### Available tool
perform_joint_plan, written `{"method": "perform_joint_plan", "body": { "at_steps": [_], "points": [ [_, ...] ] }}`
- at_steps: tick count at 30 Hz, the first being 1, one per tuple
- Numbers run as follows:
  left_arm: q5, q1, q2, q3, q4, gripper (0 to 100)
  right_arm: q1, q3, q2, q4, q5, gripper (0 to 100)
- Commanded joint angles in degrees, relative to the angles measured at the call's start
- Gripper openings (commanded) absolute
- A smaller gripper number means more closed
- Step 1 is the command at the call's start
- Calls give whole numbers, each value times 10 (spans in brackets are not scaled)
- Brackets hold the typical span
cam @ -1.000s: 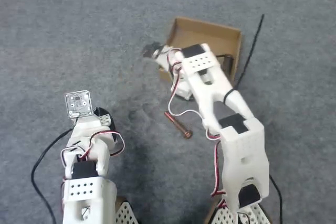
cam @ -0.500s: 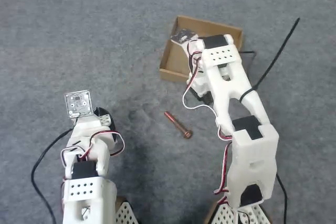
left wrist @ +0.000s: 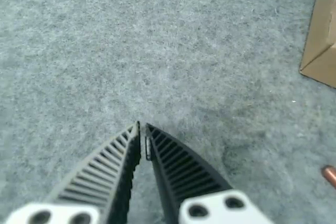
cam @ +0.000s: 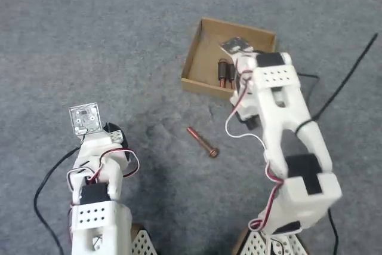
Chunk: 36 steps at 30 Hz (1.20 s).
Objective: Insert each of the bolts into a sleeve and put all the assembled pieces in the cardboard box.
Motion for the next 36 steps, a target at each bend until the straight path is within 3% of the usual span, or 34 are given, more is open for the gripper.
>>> {"method": "perform_joint_plan", "body": {
  "at_steps": [1,12,24,30,36],
  "points": [
    [-10,-4,0,-7,-11,11,36,62,-88,-40,-6,6],
    [-10,-5,2,-7,-11,11,106,306,-287,-132,-52,6],
    [-10,-3,2,-7,-11,11,243,535,-431,-247,-91,6],
    [-9,30,1,-7,-10,12,302,601,-487,-288,-91,6],
    [-11,53,0,-7,17,12,306,623,-502,-307,-90,6]
  ]
}}
